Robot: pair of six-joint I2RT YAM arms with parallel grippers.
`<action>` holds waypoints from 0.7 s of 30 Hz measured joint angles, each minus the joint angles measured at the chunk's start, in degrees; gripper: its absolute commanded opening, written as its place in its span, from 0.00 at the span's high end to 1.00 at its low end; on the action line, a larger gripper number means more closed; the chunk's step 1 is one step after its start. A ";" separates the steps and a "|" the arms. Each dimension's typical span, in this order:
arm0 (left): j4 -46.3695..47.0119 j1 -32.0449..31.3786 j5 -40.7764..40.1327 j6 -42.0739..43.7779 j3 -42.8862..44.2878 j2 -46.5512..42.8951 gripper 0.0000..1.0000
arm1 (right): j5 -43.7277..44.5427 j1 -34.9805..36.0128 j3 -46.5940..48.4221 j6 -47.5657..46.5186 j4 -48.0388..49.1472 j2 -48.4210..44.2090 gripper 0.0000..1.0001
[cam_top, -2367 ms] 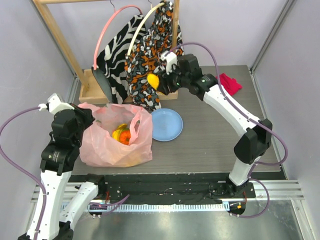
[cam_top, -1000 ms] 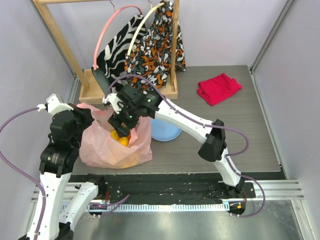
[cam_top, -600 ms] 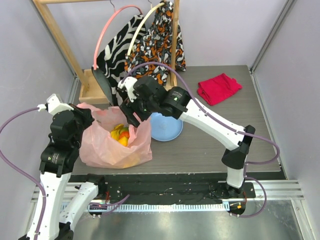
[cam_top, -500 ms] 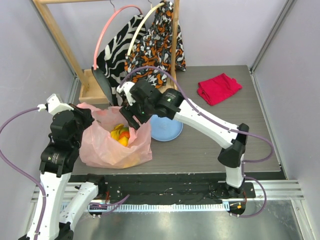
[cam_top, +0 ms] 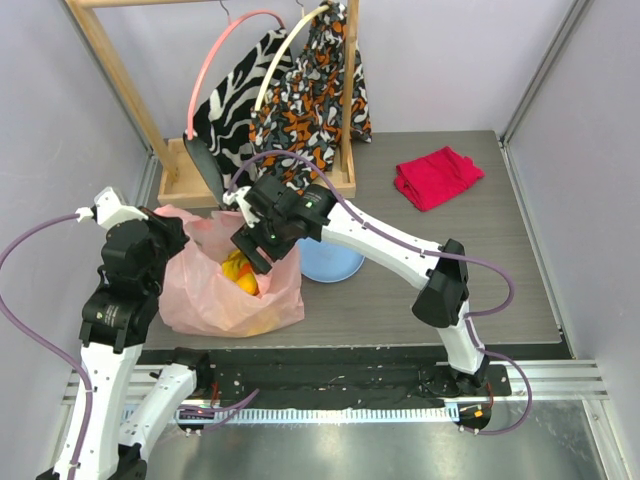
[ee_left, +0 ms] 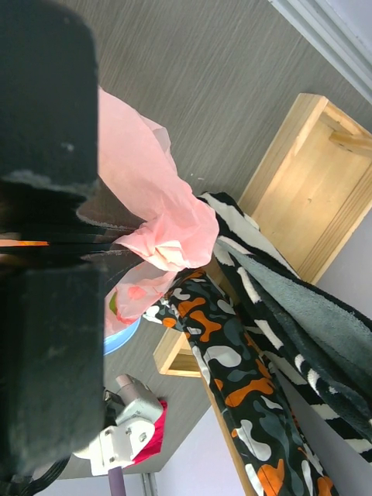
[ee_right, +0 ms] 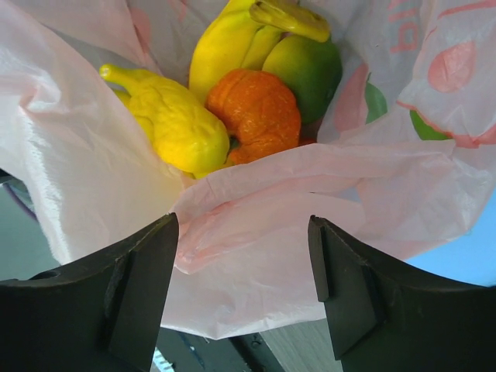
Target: Place the fruits into the plastic bag
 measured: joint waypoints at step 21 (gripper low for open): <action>-0.50 0.00 0.00 -0.02 -0.63 -1.51 1.00 | -2.58 2.25 1.31 -0.17 -2.29 1.64 0.46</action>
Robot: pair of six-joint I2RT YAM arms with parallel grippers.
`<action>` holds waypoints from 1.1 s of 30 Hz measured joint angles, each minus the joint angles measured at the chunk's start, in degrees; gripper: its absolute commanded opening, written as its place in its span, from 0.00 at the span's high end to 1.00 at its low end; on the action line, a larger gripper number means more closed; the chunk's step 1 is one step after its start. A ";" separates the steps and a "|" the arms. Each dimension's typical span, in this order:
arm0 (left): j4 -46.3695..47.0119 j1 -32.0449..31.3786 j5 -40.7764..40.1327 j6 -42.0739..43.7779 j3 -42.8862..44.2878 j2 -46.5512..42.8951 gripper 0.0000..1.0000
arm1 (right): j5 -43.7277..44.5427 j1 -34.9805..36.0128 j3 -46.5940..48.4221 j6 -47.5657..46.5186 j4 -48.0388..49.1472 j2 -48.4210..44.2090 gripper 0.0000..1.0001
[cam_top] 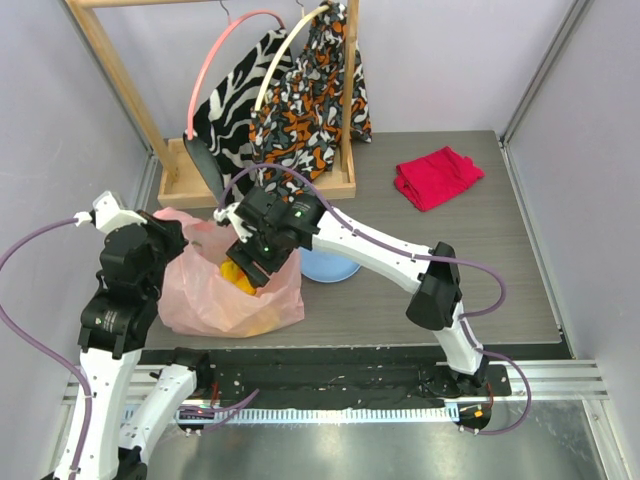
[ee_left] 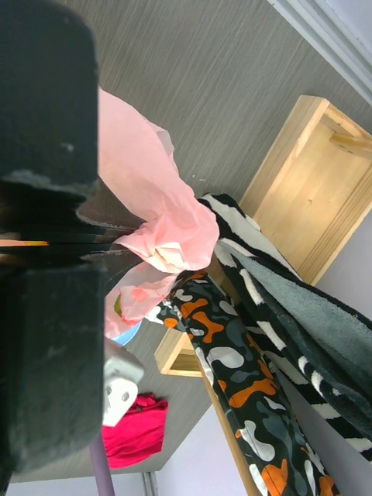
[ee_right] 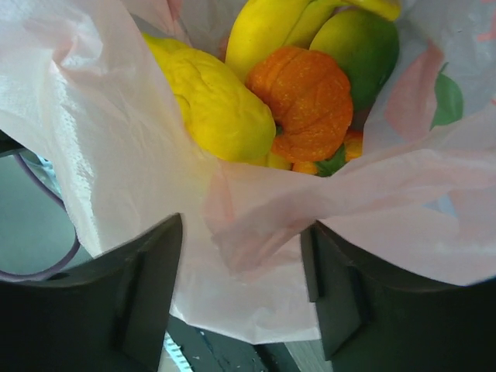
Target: Place the fruits into the plastic bag
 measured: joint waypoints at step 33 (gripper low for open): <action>4.55 0.00 -8.20 13.16 5.49 -1.57 0.61 | 5.20 0.26 -9.46 -2.62 19.69 -23.21 0.56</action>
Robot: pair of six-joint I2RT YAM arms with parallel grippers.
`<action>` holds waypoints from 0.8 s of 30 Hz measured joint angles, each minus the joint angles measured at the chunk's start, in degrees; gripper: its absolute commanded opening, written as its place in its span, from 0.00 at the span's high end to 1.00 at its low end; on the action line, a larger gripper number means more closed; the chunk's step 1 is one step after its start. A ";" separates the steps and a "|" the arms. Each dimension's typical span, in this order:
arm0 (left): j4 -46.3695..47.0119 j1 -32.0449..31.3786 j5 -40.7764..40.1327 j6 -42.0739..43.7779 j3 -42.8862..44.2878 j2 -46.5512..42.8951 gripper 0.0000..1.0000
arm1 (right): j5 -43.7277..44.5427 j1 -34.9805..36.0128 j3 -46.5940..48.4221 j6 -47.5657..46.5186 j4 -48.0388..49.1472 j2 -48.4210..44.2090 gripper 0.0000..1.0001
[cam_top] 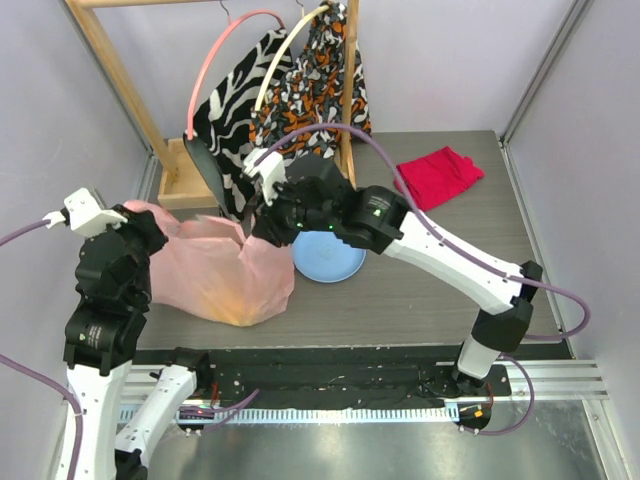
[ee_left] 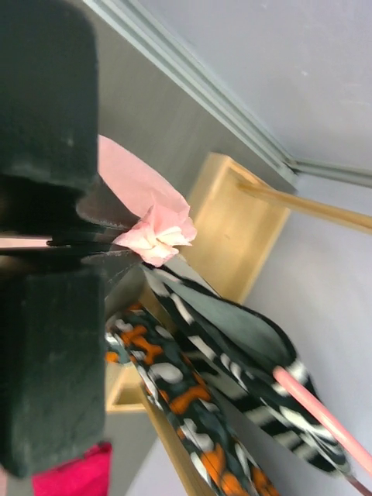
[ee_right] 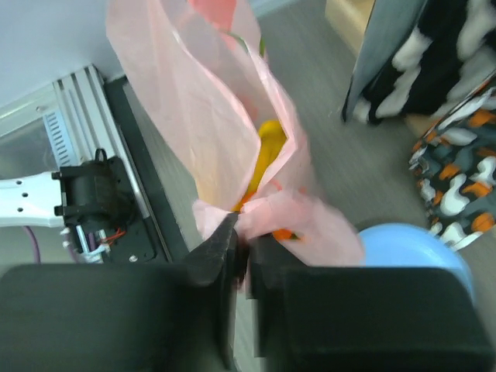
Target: Place the fruits into the plastic bag
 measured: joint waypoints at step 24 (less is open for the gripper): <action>-9.90 0.00 -3.52 -0.22 6.88 -3.26 0.00 | 17.73 -25.07 -38.49 9.62 18.69 -32.04 0.00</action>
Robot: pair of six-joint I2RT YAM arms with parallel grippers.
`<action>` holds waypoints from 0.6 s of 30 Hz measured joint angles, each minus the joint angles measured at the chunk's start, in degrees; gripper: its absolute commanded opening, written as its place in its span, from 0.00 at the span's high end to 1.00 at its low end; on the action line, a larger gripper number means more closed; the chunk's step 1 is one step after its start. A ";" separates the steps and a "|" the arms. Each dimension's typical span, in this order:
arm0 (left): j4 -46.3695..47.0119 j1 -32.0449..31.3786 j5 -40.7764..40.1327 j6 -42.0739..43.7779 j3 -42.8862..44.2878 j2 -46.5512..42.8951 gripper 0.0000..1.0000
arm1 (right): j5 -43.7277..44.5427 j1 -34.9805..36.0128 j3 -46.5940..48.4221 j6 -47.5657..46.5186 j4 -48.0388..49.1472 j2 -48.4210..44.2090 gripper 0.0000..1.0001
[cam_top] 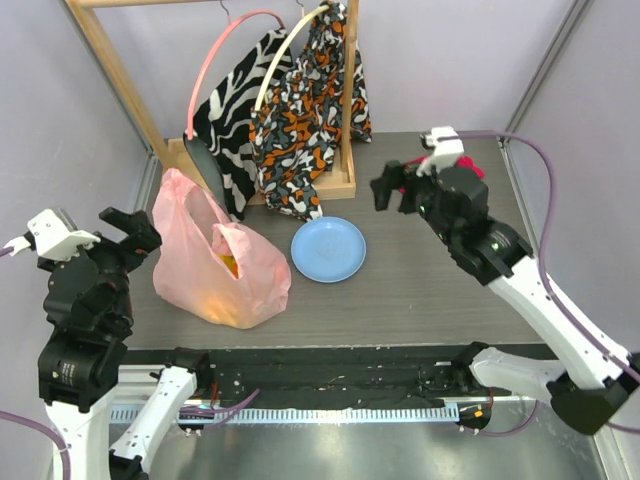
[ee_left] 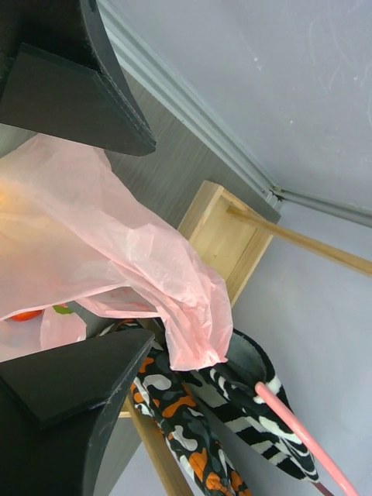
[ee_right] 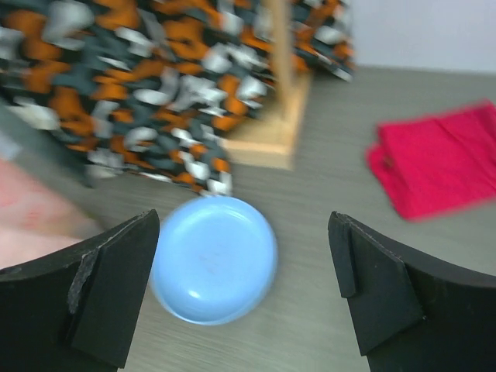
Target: Place the fruits into the plastic bag
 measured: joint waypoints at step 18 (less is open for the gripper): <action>1.53 0.00 -0.26 0.70 -4.81 -3.82 0.00 | 18.88 -5.03 -23.45 6.80 0.09 -18.03 0.00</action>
